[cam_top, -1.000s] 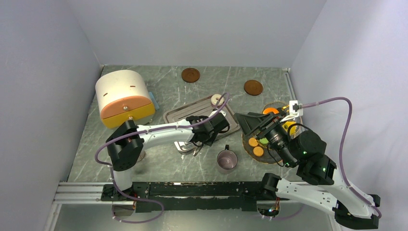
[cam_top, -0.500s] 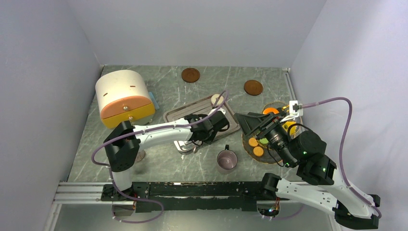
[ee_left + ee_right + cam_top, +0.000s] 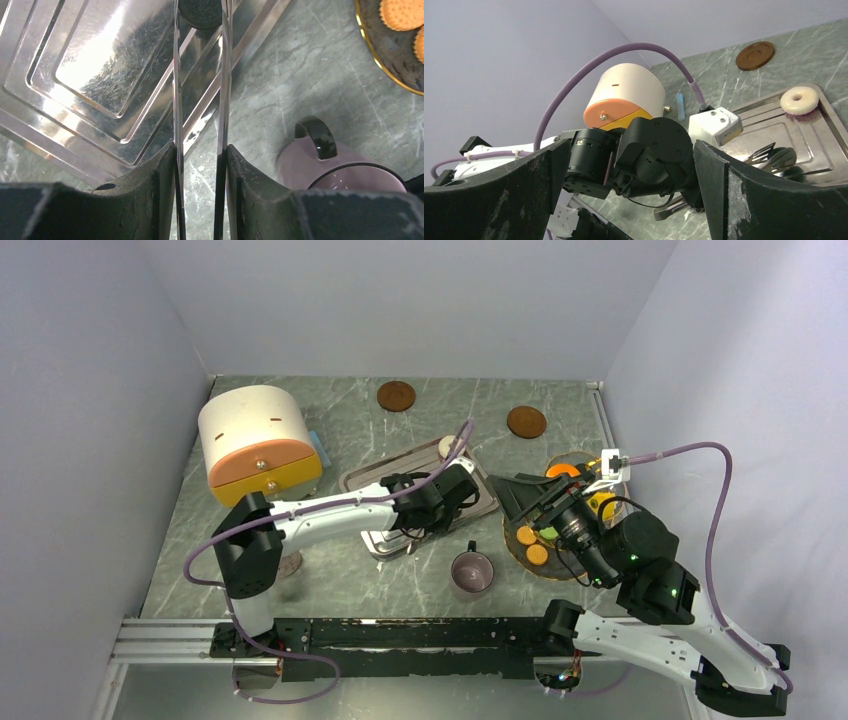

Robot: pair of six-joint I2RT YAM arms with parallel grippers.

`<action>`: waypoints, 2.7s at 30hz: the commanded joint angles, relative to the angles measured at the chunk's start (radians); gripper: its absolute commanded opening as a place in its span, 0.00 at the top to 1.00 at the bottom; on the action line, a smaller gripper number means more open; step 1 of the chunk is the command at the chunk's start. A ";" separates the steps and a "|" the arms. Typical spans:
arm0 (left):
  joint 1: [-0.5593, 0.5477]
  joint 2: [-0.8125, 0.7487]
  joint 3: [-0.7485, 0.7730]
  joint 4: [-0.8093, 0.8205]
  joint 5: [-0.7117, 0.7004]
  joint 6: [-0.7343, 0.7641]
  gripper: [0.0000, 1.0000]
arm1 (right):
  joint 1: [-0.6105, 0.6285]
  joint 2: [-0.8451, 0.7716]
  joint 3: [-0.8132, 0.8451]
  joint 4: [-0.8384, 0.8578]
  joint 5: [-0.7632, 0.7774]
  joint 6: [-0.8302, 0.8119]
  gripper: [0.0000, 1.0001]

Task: Serve the afternoon tea
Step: Pick up the desert from the tray, then place the desert on the desert table.

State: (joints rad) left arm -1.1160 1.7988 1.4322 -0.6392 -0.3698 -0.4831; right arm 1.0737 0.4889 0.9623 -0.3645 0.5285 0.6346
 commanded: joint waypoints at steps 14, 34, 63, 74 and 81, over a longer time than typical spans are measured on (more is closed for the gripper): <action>-0.081 0.040 0.140 0.141 0.111 0.041 0.60 | 0.003 -0.019 0.000 0.008 0.023 -0.005 0.03; -0.114 0.161 0.223 0.205 0.180 0.046 0.61 | 0.003 -0.024 -0.002 0.006 0.027 -0.007 0.03; -0.117 0.294 0.289 0.294 0.227 0.032 0.61 | 0.003 -0.031 -0.002 0.003 0.030 -0.010 0.03; -0.117 0.318 0.303 0.332 0.248 0.037 0.61 | 0.003 -0.030 0.004 -0.002 0.037 -0.015 0.02; -0.117 0.317 0.284 0.383 0.296 0.028 0.61 | 0.003 -0.028 0.003 -0.002 0.038 -0.016 0.02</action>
State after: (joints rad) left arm -1.2259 2.1078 1.6936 -0.3454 -0.1272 -0.4496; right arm 1.0737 0.4709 0.9623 -0.3683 0.5446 0.6273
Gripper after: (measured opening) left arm 0.395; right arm 0.975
